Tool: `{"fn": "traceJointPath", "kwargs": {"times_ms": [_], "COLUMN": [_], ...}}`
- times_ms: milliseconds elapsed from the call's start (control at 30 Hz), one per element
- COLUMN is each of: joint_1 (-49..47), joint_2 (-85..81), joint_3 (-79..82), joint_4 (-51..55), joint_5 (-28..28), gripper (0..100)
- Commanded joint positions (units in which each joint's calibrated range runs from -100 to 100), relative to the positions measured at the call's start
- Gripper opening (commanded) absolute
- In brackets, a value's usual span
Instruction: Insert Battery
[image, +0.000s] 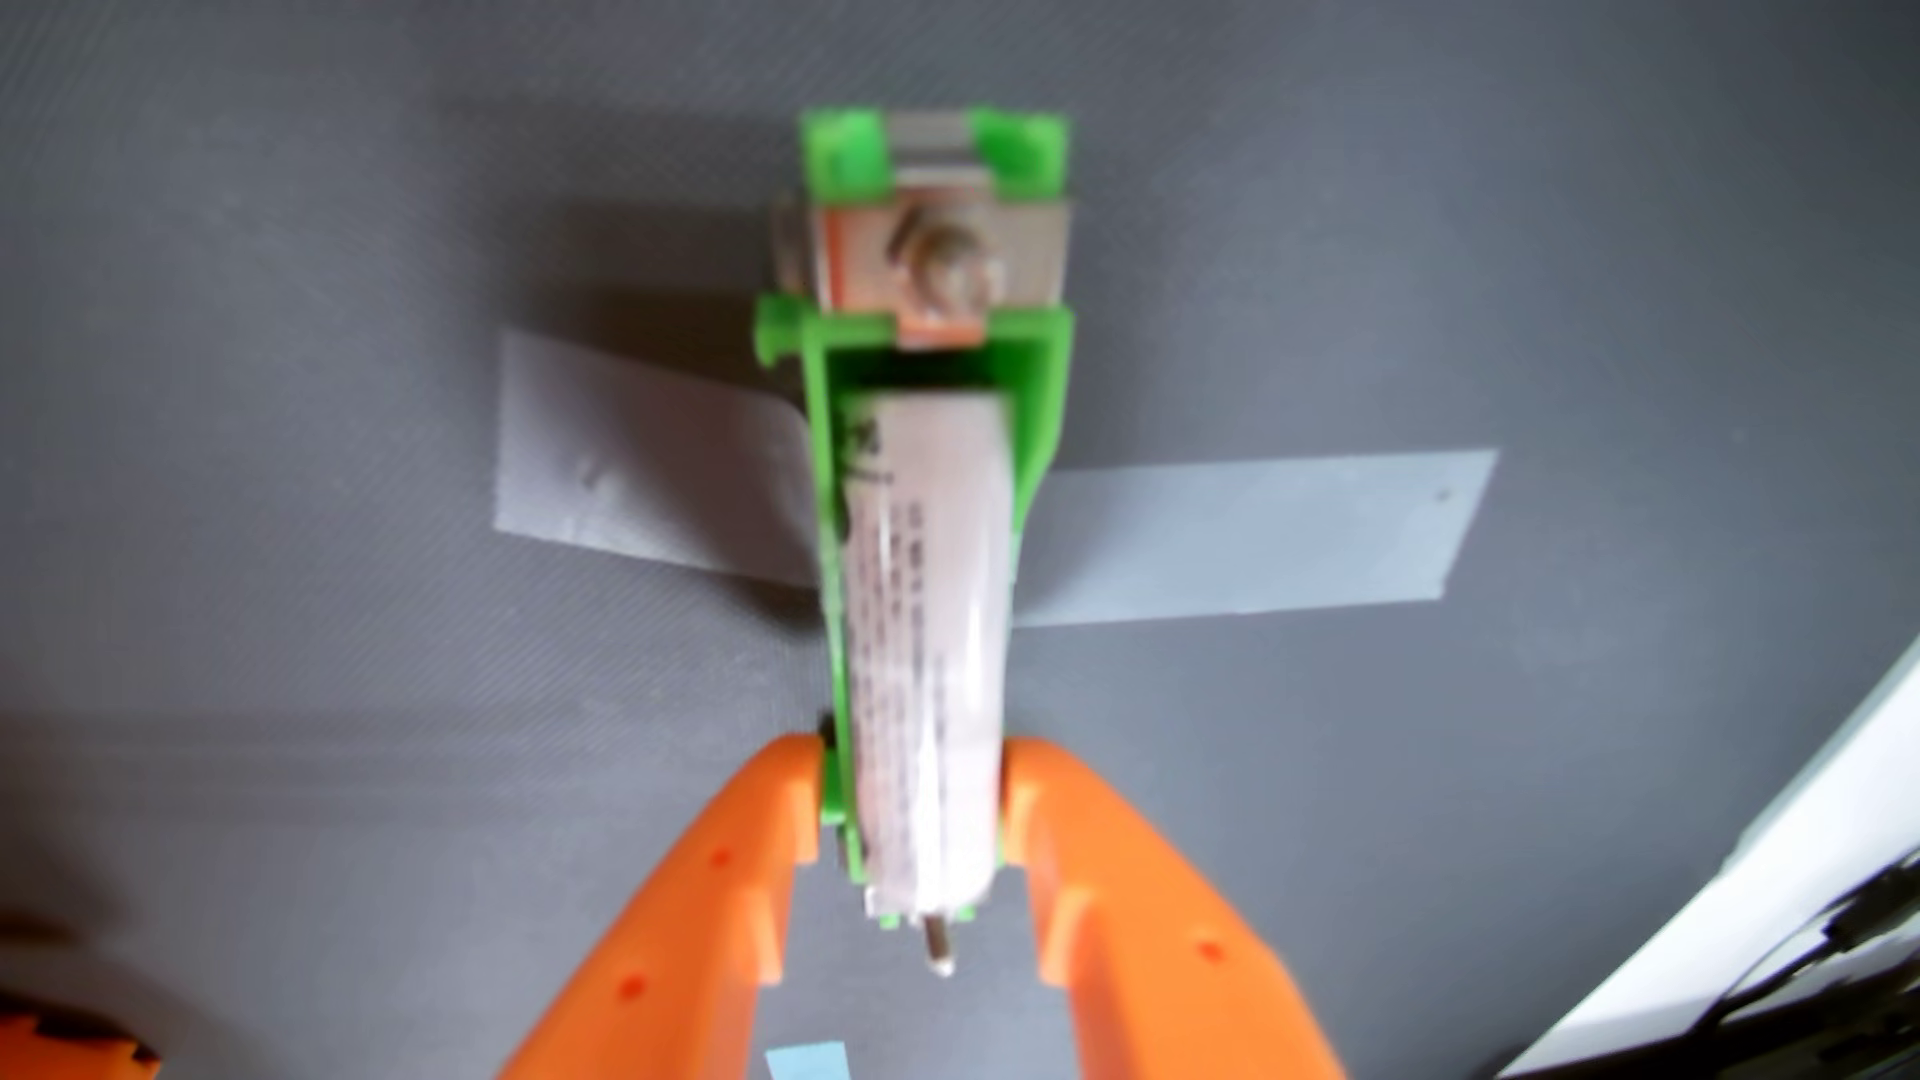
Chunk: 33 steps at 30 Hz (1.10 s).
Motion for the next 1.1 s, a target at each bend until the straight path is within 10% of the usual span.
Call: {"fn": "traceJointPath", "kwargs": {"times_ms": [0, 1067], "joint_1": [-0.2, 0.4], "joint_2": [-0.8, -0.7], "joint_3": [-0.3, -12.1], "joint_4": [0.0, 12.7], "joint_5": [-0.1, 0.2], "gripper": [16, 2]}}
